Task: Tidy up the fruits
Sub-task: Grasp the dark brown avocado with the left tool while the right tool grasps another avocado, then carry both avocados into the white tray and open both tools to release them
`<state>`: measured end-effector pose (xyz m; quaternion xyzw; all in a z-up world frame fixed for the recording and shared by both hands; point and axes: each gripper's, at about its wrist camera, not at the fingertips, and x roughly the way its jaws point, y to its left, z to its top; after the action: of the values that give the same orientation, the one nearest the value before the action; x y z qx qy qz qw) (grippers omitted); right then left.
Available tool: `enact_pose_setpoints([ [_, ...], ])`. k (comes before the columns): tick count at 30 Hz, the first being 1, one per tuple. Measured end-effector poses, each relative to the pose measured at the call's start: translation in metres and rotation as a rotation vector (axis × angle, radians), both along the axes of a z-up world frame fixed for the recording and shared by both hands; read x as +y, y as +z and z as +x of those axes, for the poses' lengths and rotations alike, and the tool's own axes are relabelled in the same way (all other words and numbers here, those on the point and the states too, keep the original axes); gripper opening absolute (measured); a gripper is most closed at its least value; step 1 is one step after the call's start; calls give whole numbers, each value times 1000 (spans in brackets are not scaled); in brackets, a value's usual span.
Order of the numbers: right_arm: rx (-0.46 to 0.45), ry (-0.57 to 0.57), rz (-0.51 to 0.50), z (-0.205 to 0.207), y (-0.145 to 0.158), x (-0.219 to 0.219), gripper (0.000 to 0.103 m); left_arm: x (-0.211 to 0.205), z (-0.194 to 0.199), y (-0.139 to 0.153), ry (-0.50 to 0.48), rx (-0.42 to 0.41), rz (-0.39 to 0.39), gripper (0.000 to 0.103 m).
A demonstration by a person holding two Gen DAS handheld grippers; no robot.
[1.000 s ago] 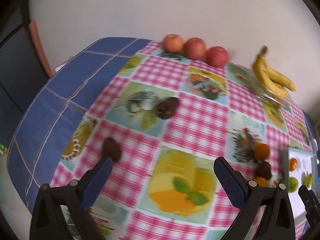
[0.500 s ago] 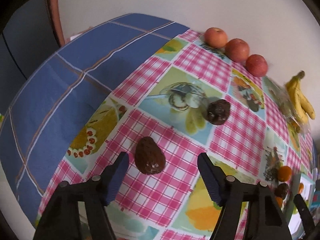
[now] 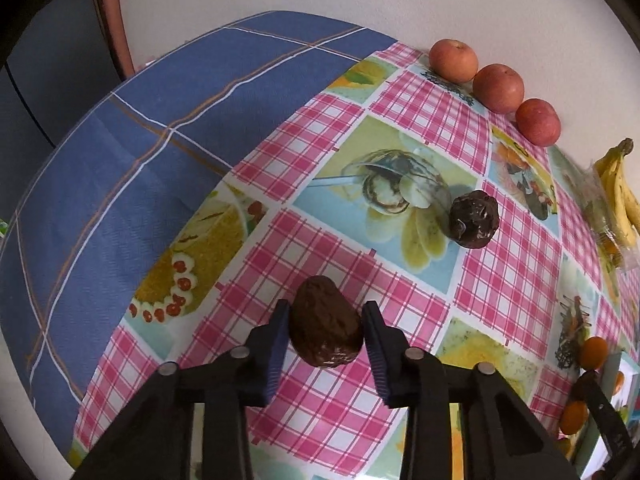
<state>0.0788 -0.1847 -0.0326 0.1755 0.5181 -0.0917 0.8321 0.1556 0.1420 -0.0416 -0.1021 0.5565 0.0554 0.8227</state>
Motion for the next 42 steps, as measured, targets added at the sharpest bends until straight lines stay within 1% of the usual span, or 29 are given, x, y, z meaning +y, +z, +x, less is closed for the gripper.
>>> enact_pose_setpoints([
  [1, 2, -5, 4, 0, -2, -1, 57, 0, 0, 0, -2, 1, 0, 38],
  [4, -4, -17, 25, 0, -2, -4, 57, -2, -1, 0, -11, 5, -6, 38],
  [11, -6, -24, 39, -3, -1, -5, 56, -12, -4, 7, -38, 5, -62, 38],
  [13, -7, -28, 47, -5, 0, -7, 56, -16, -5, 13, -49, -5, -87, 38],
  [19, -20, -41, 71, -12, 12, -13, 56, -32, -9, 29, -82, -38, -112, 38],
  [31, -30, -54, 10, -34, 49, -32, 56, -69, -30, 65, -154, -114, -110, 38],
  [38, -29, -95, 6, -52, 57, -58, 56, -106, -41, 75, -207, -124, -108, 38],
  [42, -42, -115, 2, -61, 62, -74, 56, -135, -49, 79, -255, -124, -112, 38],
])
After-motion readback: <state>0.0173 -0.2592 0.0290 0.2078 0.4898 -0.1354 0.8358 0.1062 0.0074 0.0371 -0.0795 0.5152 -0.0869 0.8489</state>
